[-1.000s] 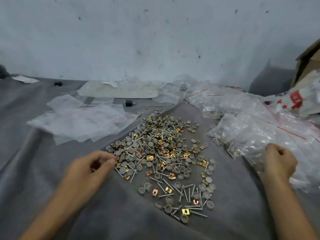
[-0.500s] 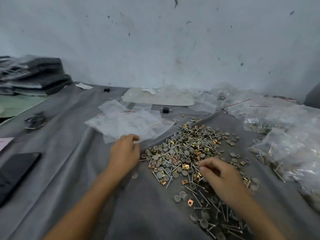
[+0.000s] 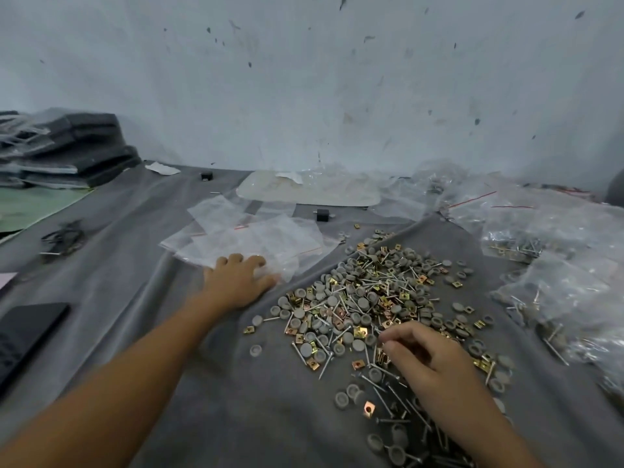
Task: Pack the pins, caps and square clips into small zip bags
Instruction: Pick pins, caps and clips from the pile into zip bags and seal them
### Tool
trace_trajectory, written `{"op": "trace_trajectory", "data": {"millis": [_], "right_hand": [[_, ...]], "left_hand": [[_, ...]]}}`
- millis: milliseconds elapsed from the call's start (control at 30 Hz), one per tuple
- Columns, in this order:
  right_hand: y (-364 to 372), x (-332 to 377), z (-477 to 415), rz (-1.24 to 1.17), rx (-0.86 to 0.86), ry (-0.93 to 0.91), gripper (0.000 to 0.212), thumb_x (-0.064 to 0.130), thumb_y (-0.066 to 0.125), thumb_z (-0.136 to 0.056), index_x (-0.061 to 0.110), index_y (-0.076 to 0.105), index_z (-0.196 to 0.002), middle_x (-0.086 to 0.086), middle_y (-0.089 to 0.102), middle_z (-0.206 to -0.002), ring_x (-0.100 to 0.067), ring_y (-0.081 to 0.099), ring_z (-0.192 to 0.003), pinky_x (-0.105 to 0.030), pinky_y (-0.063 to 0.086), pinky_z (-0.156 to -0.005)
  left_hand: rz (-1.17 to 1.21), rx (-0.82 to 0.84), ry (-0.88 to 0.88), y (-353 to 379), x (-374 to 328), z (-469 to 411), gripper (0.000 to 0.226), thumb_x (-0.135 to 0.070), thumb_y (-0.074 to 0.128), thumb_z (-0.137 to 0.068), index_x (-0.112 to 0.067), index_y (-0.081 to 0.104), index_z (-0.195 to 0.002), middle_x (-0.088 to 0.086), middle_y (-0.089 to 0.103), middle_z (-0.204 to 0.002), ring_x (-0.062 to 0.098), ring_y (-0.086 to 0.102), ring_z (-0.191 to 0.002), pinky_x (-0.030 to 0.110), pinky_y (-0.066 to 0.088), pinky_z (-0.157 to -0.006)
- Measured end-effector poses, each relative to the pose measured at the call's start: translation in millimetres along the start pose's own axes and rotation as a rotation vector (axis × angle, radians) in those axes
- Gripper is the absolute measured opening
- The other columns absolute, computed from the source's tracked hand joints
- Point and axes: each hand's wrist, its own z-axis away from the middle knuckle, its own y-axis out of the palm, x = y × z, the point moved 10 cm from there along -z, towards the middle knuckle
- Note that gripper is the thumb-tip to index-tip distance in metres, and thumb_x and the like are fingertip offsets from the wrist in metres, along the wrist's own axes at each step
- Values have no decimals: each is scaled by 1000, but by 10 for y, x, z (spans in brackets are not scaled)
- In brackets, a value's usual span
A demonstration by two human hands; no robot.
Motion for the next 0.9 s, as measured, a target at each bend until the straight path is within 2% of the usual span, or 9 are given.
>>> {"op": "trace_trajectory", "data": {"millis": [133,200,300,367,433,567,667,767,900], "right_hand": [[-8,22,45,-40,-21,-17,18,29,65,-93,47,69,-94,12,69,-75,-5,59,-61,-16,41,-52],[9,17,51,-64,-24,-12,18,27,66,-94,45,69,-95,11,69,-74,-5,58,-58,-16,41,-51],[50,-6,41,-85,-7,10,16,29,65,-94,44,69,-96,8,68,-75,-8,58,-58,-23,44,-52],[75,-18,34,-116,13,21,14,30,64,-94,43,69,-96,7,67,-72,-5,53,-56,-24,42,-51],[110,-6,32,-132,34,20,13,30,64,-95,42,70,-96,5,65,-70,-6,50,-54,-24,40,-50],[188,56,40,-176,66,8,13,27,64,-96,38,71,-94,6,60,-63,-6,44,-51,-22,35,-48],[232,92,42,-172,97,6,16,25,64,-97,38,70,-91,10,60,-62,-2,43,-49,-17,35,-48],[242,93,43,-149,97,17,16,23,64,-97,35,72,-89,11,60,-60,-1,44,-47,-16,34,-47],[263,100,25,-149,103,21,17,23,64,-97,35,72,-89,11,60,-59,-1,44,-46,-16,33,-47]], "left_hand": [[35,-35,3,-50,-7,368,41,-57,41,-100,-35,58,-131,7,52,-142,35,44,-132,53,34,-106],[38,-58,-34,-104,66,536,39,-53,38,-102,-34,63,-126,6,47,-150,33,38,-140,54,27,-112],[164,-228,-33,-396,121,773,30,-37,50,-102,-27,73,-118,6,48,-153,30,38,-142,47,30,-110],[267,-360,7,-612,127,932,17,-29,63,-95,-19,76,-98,2,67,-124,28,56,-123,42,42,-94],[391,-404,-8,-724,161,1072,9,-31,69,-90,-22,69,-89,-7,71,-100,23,64,-103,37,47,-82],[494,-554,-6,-895,142,1270,30,-49,70,-88,-27,54,-76,-19,63,-78,11,60,-76,32,41,-62],[441,-743,-18,-1033,135,1347,33,-42,73,-90,-26,46,-77,-17,54,-81,16,52,-79,38,43,-70],[366,-811,-140,-1034,261,1293,30,-25,76,-91,-11,50,-94,10,54,-100,31,48,-92,42,36,-84],[408,-683,-259,-955,458,1089,61,-50,79,-82,-7,44,-108,19,46,-120,39,44,-112,49,36,-97]]}}
